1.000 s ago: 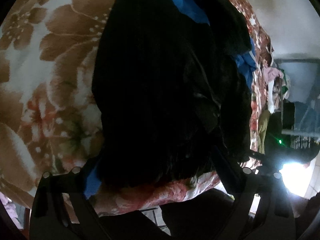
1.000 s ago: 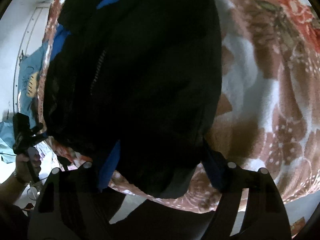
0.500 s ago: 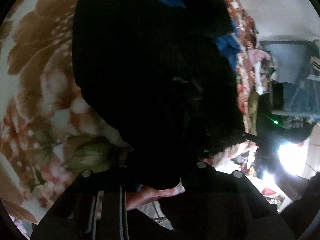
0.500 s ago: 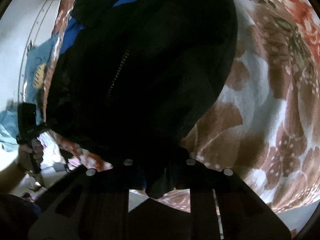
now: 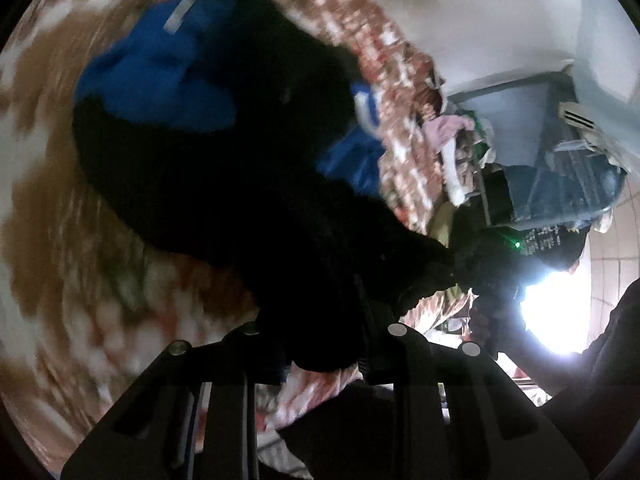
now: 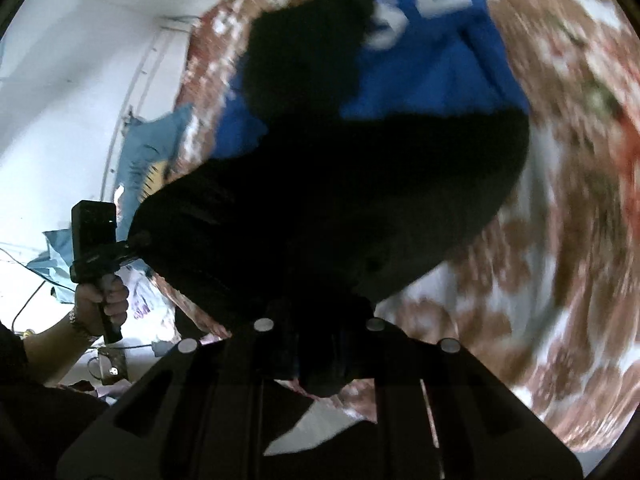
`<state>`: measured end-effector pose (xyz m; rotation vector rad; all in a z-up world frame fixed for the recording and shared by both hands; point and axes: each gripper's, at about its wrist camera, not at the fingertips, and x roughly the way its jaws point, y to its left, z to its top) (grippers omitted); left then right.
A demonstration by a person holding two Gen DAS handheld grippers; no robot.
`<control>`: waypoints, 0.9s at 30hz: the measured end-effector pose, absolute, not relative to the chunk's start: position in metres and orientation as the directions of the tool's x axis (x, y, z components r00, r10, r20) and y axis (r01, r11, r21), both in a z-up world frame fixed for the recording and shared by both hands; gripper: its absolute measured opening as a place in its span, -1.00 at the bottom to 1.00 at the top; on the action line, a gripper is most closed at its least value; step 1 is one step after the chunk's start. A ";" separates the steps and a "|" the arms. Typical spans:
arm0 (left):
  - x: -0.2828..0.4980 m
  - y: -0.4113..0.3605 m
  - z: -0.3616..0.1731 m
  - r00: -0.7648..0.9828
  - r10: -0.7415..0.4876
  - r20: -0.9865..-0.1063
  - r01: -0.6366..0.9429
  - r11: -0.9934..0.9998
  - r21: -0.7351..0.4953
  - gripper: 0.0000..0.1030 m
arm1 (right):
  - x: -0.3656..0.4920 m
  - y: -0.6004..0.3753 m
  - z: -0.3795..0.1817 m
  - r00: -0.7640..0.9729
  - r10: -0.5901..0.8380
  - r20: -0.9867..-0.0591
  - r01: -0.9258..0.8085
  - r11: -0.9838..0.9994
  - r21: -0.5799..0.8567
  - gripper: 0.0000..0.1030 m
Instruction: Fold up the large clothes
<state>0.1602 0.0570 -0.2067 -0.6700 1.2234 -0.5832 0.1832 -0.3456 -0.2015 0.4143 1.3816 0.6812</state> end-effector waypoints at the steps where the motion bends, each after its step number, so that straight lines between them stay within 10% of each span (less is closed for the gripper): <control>1: 0.166 0.057 -0.200 0.253 -0.723 -0.643 0.062 0.675 -0.735 -0.56 | 0.191 -0.341 -0.192 0.060 0.659 -0.749 -0.217 0.742 0.635 -0.75; 16: 0.327 0.079 -0.110 0.420 -0.756 -0.502 0.214 0.620 -0.755 -0.56 | 0.357 -0.360 -0.091 0.330 0.695 -0.639 -0.284 0.719 0.635 -0.75; 27: 0.513 0.099 -0.214 0.321 -0.733 -0.600 -0.009 0.631 -0.776 -0.56 | 0.506 -0.379 -0.201 0.300 0.669 -0.680 -0.100 0.731 0.675 -0.75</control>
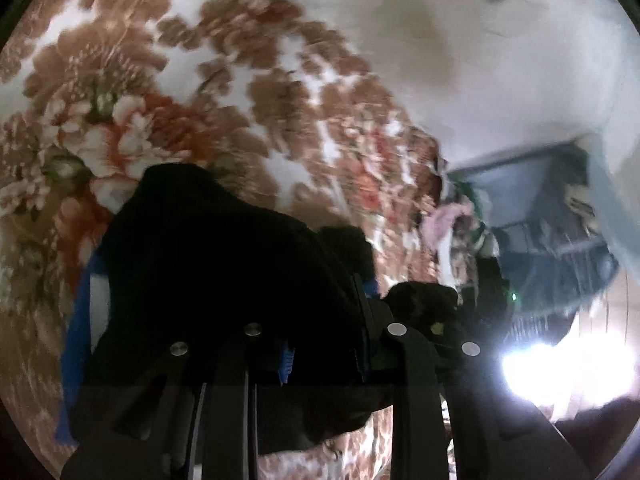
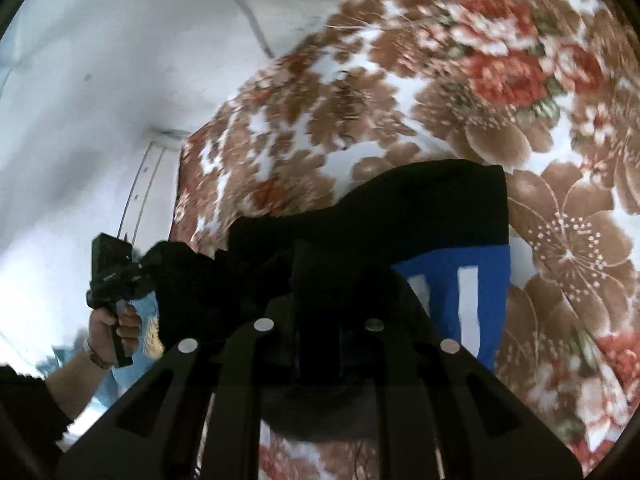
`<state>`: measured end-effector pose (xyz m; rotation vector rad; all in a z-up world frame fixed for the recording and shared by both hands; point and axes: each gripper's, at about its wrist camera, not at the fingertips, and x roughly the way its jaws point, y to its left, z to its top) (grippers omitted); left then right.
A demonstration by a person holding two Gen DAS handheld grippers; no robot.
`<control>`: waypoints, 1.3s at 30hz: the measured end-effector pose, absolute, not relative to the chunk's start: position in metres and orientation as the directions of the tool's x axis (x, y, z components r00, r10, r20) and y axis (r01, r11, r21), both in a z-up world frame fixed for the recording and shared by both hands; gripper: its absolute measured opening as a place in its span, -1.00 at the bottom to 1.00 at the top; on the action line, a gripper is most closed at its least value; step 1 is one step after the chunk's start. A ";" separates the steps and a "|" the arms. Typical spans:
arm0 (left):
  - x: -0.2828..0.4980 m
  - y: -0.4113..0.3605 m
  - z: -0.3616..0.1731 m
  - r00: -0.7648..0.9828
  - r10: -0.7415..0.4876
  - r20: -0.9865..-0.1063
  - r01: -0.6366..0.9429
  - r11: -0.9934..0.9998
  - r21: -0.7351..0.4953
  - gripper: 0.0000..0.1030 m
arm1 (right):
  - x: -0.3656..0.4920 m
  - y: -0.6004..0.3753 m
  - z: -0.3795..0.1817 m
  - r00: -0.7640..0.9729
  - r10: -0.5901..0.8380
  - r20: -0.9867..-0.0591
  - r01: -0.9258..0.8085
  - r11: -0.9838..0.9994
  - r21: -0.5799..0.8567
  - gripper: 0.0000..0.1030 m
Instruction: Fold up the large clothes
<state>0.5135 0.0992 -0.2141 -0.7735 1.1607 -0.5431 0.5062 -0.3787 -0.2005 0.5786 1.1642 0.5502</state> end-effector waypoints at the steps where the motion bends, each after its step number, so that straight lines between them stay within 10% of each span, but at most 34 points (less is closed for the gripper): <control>1: 0.521 0.102 -0.222 0.317 -0.729 -0.607 -0.028 0.632 -0.774 -0.56 | 0.516 -0.380 -0.209 0.298 0.664 -0.685 -0.085 0.734 0.674 -0.75; 27: 0.607 0.148 -0.324 0.327 -0.706 -0.628 -0.278 0.563 -0.778 -0.30 | 0.633 -0.408 -0.323 0.130 0.747 -0.653 -0.009 0.659 0.752 -0.68; 31: 0.604 0.150 -0.305 0.316 -0.730 -0.606 -0.263 0.547 -0.795 0.73 | 0.629 -0.418 -0.310 0.137 0.768 -0.626 -0.023 0.634 0.773 -0.41; 35: 0.597 0.170 -0.275 0.362 -0.696 -0.620 -0.264 0.561 -0.785 0.89 | 0.629 -0.437 -0.294 0.180 0.813 -0.553 0.010 0.561 0.828 0.01; 37: 0.593 0.190 -0.261 0.401 -0.651 -0.645 -0.301 0.571 -0.764 0.89 | 0.630 -0.457 -0.280 0.264 0.769 -0.582 0.042 0.594 0.803 0.69; 39: 0.588 0.206 -0.246 0.439 -0.640 -0.631 -0.314 0.549 -0.775 0.89 | 0.632 -0.480 -0.270 0.338 0.757 -0.560 0.081 0.569 0.818 0.85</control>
